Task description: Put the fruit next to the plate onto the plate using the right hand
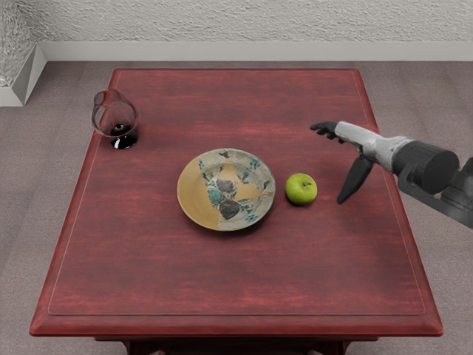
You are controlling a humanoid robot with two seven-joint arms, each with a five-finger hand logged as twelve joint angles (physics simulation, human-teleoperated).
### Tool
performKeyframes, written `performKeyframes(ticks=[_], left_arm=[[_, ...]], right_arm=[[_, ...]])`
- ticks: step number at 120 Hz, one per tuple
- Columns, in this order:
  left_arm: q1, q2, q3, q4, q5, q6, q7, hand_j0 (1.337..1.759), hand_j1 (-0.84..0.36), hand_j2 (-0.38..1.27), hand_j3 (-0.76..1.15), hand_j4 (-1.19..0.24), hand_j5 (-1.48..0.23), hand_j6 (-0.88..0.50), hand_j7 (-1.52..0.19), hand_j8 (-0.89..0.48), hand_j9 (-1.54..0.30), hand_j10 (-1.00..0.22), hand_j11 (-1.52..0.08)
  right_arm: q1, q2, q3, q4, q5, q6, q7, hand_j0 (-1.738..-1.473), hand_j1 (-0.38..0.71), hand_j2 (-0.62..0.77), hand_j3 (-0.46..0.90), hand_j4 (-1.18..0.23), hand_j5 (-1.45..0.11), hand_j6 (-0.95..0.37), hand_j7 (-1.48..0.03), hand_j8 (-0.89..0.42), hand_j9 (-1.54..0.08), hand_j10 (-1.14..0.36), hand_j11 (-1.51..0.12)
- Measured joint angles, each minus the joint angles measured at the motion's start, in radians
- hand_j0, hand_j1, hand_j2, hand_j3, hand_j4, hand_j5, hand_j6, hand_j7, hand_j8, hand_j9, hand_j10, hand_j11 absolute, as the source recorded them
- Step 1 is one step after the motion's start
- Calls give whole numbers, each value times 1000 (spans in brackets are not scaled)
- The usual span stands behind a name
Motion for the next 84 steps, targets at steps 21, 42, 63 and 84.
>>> performKeyframes(ticks=[21,42,63,84], left_arm=[[0,0,0,0,0,0,0,1658,69,47,0,-234,-304,-234,-304,-234,-304,-234,-304],[0,0,0,0,0,0,0,1658,69,47,0,-234,-304,-234,-304,-234,-304,-234,-304],[1,0,0,0,0,0,0,1658,69,47,0,-234,-304,-234,-304,-234,-304,-234,-304],[1,0,0,0,0,0,0,1658,69,47,0,-234,-304,-234,-304,-234,-304,-233,-304]], right_arm=[[-5,48,-80,6,-80,-150,-13,-1658,-146,-32,0,-174,-223,-176,-222,-175,-223,-174,-223],[-8,76,-173,18,-133,-285,-28,-1658,-109,-38,0,-205,-262,-207,-262,-205,-262,-204,-262],[-23,105,-213,25,-164,-333,-31,-1658,-61,-45,0,-245,-315,-247,-314,-246,-315,-245,-315],[-33,142,-221,24,-195,-342,-72,-1658,17,-58,0,-309,-399,-311,-398,-310,-399,-309,-399]])
